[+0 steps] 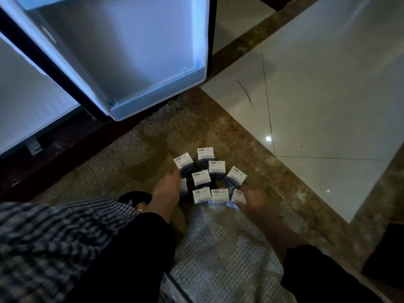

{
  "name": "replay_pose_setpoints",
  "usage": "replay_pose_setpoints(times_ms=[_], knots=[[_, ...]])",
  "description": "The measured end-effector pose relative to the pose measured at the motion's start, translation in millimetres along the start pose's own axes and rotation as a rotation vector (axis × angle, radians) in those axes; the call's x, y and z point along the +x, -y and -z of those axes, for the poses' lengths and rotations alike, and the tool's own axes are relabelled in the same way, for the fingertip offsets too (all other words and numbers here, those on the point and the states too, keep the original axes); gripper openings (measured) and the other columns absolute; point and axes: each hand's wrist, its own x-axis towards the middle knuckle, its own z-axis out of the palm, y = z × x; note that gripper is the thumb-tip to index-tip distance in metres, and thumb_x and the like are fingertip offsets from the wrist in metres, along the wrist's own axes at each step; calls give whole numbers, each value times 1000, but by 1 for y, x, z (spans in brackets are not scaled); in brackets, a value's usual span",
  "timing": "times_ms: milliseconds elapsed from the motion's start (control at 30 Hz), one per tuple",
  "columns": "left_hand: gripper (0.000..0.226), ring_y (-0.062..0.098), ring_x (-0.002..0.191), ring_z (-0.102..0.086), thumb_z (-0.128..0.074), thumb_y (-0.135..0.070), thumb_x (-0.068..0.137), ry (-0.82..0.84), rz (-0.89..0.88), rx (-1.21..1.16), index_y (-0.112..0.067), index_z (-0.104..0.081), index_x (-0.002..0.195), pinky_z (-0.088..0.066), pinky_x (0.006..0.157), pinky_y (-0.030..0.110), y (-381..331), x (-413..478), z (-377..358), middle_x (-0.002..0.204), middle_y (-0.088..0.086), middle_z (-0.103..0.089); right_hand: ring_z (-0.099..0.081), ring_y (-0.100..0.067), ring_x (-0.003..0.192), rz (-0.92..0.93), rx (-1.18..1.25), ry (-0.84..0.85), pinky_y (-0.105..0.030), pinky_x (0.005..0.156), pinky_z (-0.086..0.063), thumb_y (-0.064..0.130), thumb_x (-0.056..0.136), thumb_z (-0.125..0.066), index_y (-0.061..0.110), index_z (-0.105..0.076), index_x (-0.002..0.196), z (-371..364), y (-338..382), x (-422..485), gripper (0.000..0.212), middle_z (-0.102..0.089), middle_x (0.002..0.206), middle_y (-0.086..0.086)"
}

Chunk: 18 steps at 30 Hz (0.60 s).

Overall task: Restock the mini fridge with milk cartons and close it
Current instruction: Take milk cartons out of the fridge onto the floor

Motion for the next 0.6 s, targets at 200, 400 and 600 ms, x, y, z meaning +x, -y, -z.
replay_pose_setpoints(times_ms=[200, 400, 600], knots=[[51, 32, 121, -51, -55, -19, 88, 33, -6, 100, -17, -36, 135, -44, 95, 42, -4, -9, 5, 133, 13, -48, -61, -26, 106, -292, -26, 447, -32, 81, -48, 37, 92, -54, 20, -52, 125, 14, 0, 13, 38, -63, 117, -7], [42, 29, 120, -49, -49, -32, 93, 59, -91, 61, -13, -44, 130, -44, 94, 39, -15, -25, 27, 132, 13, -48, -64, -28, 98, -266, 12, 411, -32, 73, -49, 29, 92, -51, 15, -61, 106, 31, 20, 33, 23, -67, 109, -10], [36, 26, 109, -54, -47, -38, 94, 126, -200, 22, -12, -53, 118, -41, 79, 32, -23, -45, 69, 121, 11, -56, -65, -25, 86, -150, 30, 381, -38, 73, -54, 30, 93, -50, 16, -61, 89, 77, 53, 73, 18, -67, 91, -7]])
